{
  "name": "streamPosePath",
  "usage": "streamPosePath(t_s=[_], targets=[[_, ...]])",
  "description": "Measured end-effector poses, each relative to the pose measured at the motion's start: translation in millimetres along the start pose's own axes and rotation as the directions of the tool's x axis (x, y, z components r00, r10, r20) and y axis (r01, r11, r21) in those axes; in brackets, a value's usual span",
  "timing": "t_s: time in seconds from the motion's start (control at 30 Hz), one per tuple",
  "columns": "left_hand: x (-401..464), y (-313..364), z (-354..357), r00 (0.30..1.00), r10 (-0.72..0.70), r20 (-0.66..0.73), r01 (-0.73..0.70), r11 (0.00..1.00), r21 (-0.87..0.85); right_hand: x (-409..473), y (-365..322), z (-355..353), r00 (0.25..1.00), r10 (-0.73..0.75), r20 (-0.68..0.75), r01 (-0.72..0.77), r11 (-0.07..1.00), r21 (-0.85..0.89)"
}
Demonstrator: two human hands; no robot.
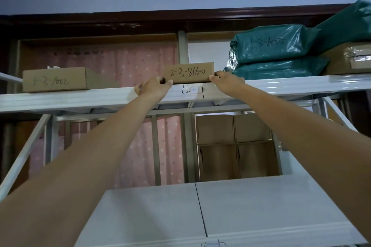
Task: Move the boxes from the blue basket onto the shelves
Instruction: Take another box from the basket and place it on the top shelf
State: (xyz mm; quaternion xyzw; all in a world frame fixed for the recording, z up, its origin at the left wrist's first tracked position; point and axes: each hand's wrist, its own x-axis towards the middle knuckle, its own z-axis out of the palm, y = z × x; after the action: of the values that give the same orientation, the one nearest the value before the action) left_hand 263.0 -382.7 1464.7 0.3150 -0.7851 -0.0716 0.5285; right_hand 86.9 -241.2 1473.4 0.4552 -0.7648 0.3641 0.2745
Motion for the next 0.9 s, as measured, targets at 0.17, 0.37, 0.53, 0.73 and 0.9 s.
streamPosePath(t_s=[0.17,0.37,0.53,0.73,0.9], targets=[[-7,0,-7,0.999,-0.031,-0.027,0.028,0.997,-0.075,-7,-1,-2,1.0,0.015,0.0,-0.015,0.999,0.049],[-35,-16,-5,0.944,0.037,-0.328,-0.114,0.969,-0.218,-36,3,6,0.972,0.035,-0.23,0.012,0.98,0.201],[-80,-34,24,0.894,0.143,-0.425,-0.207,0.972,-0.108,-83,18,35,0.858,-0.053,-0.511,0.081,0.996,0.032],[-135,-35,67,0.968,0.185,-0.168,-0.204,0.974,-0.1,-141,59,53,0.955,0.064,-0.288,-0.037,0.995,0.096],[-184,-12,92,0.939,0.184,0.291,-0.195,0.981,0.01,-190,115,36,0.993,0.117,0.009,-0.117,0.991,0.072]])
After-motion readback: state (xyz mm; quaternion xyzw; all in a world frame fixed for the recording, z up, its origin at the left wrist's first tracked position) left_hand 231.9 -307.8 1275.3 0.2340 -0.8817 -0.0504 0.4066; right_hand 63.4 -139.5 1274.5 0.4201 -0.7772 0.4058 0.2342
